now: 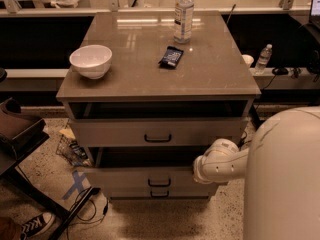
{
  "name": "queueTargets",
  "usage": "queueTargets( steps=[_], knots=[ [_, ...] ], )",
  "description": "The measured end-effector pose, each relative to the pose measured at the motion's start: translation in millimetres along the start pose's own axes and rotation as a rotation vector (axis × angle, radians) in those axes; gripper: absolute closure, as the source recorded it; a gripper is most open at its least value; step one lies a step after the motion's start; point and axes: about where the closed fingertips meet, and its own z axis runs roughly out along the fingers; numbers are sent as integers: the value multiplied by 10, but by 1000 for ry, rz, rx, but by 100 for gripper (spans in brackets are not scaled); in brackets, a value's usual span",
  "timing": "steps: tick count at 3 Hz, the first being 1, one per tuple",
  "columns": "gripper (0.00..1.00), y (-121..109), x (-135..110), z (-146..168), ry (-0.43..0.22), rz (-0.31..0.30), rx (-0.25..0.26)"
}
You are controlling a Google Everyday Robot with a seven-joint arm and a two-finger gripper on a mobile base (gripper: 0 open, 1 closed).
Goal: Open middle drawer
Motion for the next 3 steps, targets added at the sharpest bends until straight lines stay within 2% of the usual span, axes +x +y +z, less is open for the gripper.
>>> queueTargets(
  steps=[1, 2, 3],
  knots=[
    [100, -17, -9, -55, 0, 0, 0],
    [100, -16, -9, -55, 0, 0, 0],
    [100, 244, 87, -29, 6, 44, -45]
  ],
)
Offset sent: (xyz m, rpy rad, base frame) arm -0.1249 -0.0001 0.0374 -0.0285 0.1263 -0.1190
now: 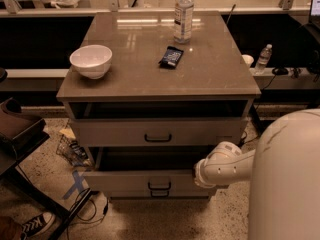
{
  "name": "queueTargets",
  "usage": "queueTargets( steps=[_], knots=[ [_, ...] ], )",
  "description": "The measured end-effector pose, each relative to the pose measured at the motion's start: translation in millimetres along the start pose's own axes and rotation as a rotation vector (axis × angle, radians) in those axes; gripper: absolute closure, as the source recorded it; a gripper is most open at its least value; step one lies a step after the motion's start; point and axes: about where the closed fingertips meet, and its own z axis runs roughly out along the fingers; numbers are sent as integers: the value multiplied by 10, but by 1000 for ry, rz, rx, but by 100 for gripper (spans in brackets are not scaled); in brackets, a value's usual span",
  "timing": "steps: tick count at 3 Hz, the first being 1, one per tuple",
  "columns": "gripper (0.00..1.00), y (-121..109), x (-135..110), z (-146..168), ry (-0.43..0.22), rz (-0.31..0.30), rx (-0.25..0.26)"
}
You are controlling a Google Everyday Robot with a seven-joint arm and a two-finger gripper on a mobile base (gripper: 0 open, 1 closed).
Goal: Open middle drawer
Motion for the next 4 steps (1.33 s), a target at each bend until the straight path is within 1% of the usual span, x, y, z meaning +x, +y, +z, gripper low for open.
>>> queueTargets(
  steps=[4],
  knots=[
    [100, -10, -7, -49, 0, 0, 0]
  ],
)
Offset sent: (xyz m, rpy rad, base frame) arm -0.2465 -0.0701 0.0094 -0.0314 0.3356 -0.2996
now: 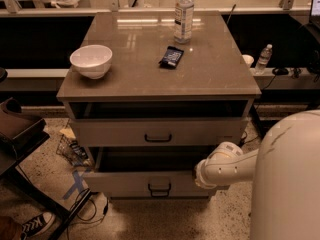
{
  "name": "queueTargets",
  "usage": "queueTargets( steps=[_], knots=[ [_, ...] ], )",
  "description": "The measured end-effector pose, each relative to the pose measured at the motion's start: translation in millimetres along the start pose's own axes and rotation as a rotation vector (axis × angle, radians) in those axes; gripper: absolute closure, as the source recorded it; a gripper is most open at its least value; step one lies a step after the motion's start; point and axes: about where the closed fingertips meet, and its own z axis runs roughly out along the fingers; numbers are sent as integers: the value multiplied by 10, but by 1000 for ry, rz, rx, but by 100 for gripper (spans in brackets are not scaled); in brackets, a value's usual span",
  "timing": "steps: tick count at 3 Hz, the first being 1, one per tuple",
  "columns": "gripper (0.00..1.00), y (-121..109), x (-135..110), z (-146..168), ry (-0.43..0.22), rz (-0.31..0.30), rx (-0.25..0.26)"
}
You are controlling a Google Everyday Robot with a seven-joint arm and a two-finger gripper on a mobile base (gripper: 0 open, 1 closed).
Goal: Open middle drawer
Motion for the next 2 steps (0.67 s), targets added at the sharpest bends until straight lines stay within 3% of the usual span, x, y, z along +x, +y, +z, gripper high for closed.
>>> queueTargets(
  steps=[1, 2],
  knots=[
    [100, 1, 0, 0, 0, 0, 0],
    [87, 0, 0, -1, 0, 0, 0]
  ],
)
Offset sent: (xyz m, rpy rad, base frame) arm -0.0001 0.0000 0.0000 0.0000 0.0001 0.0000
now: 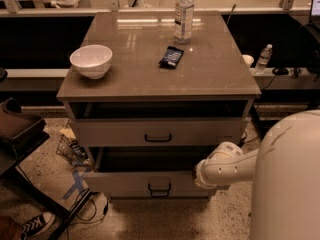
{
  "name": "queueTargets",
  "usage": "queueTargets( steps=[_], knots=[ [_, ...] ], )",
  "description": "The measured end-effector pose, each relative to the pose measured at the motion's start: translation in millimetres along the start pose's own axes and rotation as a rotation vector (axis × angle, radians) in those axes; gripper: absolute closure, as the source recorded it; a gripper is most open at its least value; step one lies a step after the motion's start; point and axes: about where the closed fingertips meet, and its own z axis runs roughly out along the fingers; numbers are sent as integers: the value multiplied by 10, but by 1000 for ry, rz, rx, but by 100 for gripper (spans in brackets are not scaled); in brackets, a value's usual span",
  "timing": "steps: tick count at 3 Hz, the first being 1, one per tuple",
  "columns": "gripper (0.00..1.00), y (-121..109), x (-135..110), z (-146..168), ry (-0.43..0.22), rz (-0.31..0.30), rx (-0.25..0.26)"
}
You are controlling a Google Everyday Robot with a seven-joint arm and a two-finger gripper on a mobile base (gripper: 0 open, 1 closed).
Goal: Open middle drawer
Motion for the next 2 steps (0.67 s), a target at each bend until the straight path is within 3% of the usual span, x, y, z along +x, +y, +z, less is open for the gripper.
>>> queueTargets(
  steps=[2],
  knots=[
    [41, 0, 0, -1, 0, 0, 0]
  ],
)
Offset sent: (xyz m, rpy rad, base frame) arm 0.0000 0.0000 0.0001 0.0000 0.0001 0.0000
